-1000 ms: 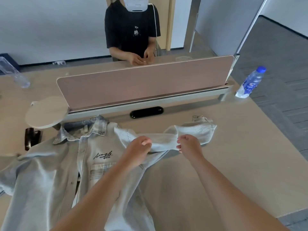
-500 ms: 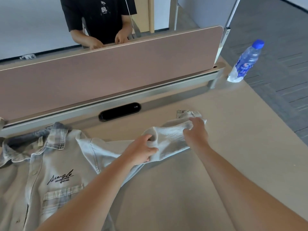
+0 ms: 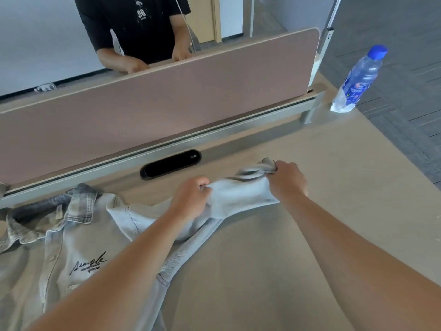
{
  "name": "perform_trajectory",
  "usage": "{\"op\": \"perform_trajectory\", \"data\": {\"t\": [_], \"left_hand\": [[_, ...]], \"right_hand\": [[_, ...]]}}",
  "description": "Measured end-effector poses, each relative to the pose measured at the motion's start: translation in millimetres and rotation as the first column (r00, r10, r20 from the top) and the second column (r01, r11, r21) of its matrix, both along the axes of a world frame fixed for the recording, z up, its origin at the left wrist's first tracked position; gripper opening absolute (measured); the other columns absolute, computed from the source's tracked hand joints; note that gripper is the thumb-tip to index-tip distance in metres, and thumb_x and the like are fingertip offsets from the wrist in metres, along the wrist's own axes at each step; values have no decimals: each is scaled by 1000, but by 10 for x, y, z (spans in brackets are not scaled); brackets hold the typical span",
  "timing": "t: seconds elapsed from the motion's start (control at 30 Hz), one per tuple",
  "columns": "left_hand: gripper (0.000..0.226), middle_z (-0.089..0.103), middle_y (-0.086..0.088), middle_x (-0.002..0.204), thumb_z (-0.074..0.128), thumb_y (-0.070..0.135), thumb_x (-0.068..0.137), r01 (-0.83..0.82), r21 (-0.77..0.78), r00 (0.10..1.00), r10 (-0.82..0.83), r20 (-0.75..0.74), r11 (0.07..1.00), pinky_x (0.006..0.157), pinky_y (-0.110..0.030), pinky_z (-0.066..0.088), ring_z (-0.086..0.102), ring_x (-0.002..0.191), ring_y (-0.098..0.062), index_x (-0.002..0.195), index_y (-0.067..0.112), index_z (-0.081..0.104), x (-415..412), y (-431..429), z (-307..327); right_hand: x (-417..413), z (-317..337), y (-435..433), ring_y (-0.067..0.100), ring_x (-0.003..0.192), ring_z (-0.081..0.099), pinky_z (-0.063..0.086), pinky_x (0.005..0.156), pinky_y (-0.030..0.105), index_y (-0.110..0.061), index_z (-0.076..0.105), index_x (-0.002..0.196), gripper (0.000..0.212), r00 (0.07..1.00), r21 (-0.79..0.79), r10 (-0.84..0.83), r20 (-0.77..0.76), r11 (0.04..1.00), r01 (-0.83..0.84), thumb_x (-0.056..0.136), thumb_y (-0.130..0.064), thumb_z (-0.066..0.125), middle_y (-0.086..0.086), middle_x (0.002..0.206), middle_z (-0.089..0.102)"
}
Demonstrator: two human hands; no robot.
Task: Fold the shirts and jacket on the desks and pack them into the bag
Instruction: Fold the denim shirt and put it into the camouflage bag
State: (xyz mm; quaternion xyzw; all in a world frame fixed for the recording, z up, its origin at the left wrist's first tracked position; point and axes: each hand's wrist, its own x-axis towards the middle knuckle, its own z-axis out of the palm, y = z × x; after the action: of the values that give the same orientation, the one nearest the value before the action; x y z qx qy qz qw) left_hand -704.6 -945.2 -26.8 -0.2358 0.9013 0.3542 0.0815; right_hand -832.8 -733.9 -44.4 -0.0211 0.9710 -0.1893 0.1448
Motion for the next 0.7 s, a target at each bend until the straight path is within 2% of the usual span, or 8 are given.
{"op": "perform_trajectory", "data": {"t": [0.07, 0.13, 0.23, 0.37, 0.43, 0.53, 0.63, 0.7], "left_hand": [[23, 65, -5, 82, 55, 14, 96, -24, -16, 996, 23, -82, 1000, 61, -28, 47, 62, 69, -16, 74, 21, 57, -160, -27, 176], [22, 67, -8, 84, 53, 9, 94, -41, -33, 992, 37, -119, 999, 49, -15, 35, 54, 60, -11, 75, 19, 58, -306, -33, 389], [23, 69, -2, 82, 48, 6, 90, -86, -25, 993, 84, -80, 996, 48, -20, 35, 54, 57, -9, 86, 19, 66, -398, -53, 661], [17, 62, 2, 69, 51, 10, 87, -110, -21, 992, 108, -72, 994, 48, -23, 33, 51, 53, -13, 83, 16, 67, -270, -94, 928], [17, 58, 4, 63, 52, 10, 87, -115, -27, 988, 112, -102, 993, 49, -23, 33, 51, 54, -15, 81, 16, 67, -172, -138, 1070], [19, 60, 5, 60, 54, 11, 86, -128, -2, 981, 127, -145, 992, 51, -23, 36, 54, 55, -18, 74, 20, 66, 39, -234, 1270], [23, 63, 5, 56, 55, 10, 86, -151, 33, 975, 154, -159, 988, 58, -28, 46, 65, 63, -27, 68, 21, 63, 320, -384, 1439], [24, 65, 7, 53, 57, 10, 85, -173, 71, 969, 183, -164, 982, 65, -34, 55, 71, 71, -29, 66, 23, 64, 580, -513, 1540]], "right_hand": [[-40, 208, -3, 31, 80, 55, 47, 74, 35, -21, 64, 108, 24, 997, -52, -57, -60, 997, 54, 96, -36, 50, 9, 106, 54], [-68, 407, -15, 29, 78, 54, 44, 70, 33, -20, 64, 100, 23, 994, -34, -68, -90, 997, 65, 95, -37, 50, 7, 104, 56], [-44, 706, -17, 26, 75, 54, 39, 65, 29, -22, 61, 88, 18, 994, 42, -64, -88, 997, 68, 95, -37, 55, 3, 93, 61], [51, 1075, 30, 25, 79, 53, 41, 69, 29, -19, 57, 84, 17, 997, 153, -83, -4, 985, 83, 96, -31, 57, -2, 70, 48], [139, 1220, 53, 27, 96, 57, 44, 79, 32, -18, 64, 96, 15, 998, 178, -66, -10, 982, 66, 97, -30, 56, 1, 82, 60], [364, 1395, 36, 28, 123, 49, 37, 96, 37, -15, 68, 109, 44, 994, 238, -11, -111, 970, 37, 102, -47, 39, 8, 115, 68], [609, 1598, -73, 29, 102, 54, 42, 84, 35, -14, 68, 98, 41, 993, 82, -2, -119, 997, 12, 102, -43, 39, 6, 101, 62], [831, 1738, -150, 25, 71, 47, 37, 63, 30, -17, 53, 69, 34, 996, -171, -86, -28, 982, 80, 97, -36, 51, 0, 72, 48]]}}
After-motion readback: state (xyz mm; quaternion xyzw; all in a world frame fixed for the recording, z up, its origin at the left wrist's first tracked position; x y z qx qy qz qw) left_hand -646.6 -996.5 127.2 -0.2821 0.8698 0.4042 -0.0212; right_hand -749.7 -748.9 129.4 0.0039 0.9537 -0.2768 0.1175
